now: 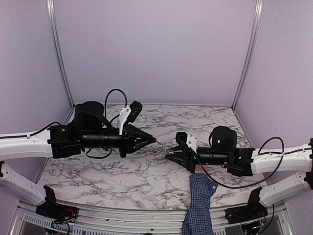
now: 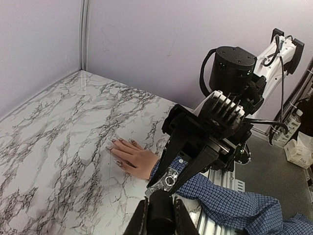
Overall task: Paint the nails
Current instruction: Close the nail polish bottle cap on the nail polish bottle.
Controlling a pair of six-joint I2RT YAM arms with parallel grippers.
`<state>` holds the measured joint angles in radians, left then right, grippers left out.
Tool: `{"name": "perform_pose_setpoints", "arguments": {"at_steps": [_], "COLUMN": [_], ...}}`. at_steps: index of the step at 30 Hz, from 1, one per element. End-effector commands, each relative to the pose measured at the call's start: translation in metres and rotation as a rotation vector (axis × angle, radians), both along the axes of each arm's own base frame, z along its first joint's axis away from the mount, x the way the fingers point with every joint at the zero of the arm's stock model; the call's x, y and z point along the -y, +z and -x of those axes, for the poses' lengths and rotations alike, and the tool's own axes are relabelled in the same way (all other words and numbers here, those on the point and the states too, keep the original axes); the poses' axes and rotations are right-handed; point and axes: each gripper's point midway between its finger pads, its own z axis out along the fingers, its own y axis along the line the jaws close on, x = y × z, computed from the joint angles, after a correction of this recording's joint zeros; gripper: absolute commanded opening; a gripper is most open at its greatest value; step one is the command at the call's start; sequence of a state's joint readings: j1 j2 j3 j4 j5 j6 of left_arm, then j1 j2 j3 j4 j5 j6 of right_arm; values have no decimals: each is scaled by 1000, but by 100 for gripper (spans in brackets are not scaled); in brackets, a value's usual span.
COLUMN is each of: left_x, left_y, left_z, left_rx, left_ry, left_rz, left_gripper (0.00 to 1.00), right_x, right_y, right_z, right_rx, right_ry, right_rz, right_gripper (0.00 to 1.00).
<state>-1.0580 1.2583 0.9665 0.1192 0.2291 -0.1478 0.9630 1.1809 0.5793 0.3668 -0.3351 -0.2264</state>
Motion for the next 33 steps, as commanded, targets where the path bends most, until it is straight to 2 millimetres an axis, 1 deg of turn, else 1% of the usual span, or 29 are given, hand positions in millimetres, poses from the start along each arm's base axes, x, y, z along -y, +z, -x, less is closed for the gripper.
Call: {"name": "perform_pose_setpoints", "arguments": {"at_steps": [1, 5, 13, 23, 33], "left_x": [14, 21, 32, 29, 31], "left_y": [14, 12, 3, 16, 19], "left_z": [12, 16, 14, 11, 8], "left_rx": [3, 8, 9, 38, 39], "left_ry": [-59, -76, -74, -49, -35], "left_rz": [58, 48, 22, 47, 44], "left_gripper": [0, 0, 0, 0, 0], "right_x": [-11, -12, -10, -10, -10], "right_y": [29, 28, 26, 19, 18], "right_z": [4, 2, 4, 1, 1], "right_rx": [64, 60, 57, 51, 51], "right_ry": [32, 21, 19, 7, 6], "right_rz": [-54, -40, -35, -13, -8], "right_gripper": [0, 0, 0, 0, 0]}}
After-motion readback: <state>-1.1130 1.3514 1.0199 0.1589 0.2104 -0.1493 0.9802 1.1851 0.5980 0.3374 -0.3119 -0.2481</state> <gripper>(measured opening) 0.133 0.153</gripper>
